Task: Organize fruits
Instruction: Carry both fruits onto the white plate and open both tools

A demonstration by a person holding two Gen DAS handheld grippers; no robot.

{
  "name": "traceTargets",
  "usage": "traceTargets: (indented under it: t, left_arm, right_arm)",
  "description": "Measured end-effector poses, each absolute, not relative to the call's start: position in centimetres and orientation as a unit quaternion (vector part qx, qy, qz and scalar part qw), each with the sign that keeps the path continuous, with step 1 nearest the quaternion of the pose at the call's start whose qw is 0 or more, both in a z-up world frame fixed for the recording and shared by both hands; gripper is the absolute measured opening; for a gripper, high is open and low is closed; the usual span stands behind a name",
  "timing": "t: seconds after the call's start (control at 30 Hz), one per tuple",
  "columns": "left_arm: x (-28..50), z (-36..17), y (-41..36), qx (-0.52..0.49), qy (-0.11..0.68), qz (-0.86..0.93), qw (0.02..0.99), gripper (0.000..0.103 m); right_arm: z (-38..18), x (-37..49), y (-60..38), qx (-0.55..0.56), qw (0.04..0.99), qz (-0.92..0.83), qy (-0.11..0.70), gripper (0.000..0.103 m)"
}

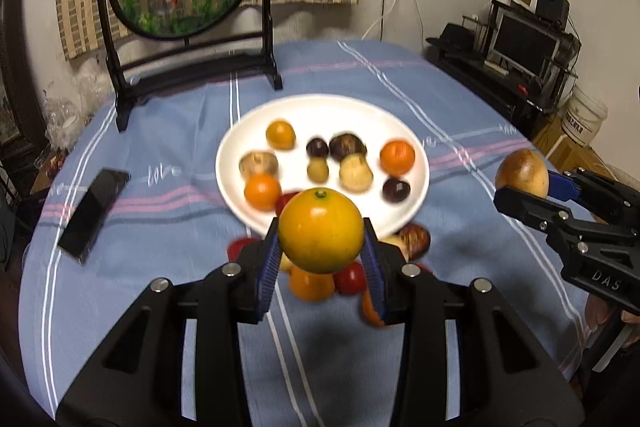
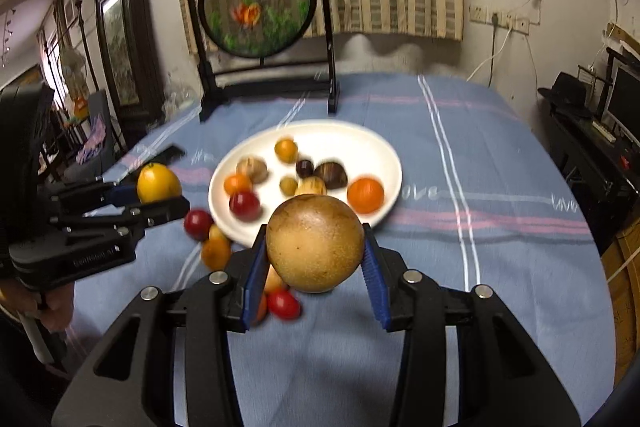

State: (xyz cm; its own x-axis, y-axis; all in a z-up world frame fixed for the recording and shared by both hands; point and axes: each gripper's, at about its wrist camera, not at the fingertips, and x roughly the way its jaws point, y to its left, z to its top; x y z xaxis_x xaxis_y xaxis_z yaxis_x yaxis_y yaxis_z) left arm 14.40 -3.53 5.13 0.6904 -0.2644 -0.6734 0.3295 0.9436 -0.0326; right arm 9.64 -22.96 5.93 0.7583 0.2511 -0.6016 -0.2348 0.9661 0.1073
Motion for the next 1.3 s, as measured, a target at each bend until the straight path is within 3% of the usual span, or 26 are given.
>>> traceTargets:
  t: [0.3, 0.73, 1.3]
  left_arm:
    - [19.3, 6.4, -4.1, 0.027, 0.354, -0.155, 0.922, 0.039]
    - [25.8, 2.6, -4.5, 0.012, 0.392, -0.129, 0.911, 0.039]
    - [26.5, 0.3, -5.1, 0.015, 0.398, -0.126, 0.909, 0.039]
  right_arm:
    - [7.4, 14.9, -21.8, 0.024, 0.942, 0.131, 0.308, 0.044]
    - [4.0, 22.1, -20.4, 0.045, 0.932, 0.111, 0.341, 0.044]
    - [0.2, 24.1, -20.5, 0.043, 0.922, 0.087, 0.374, 0.045]
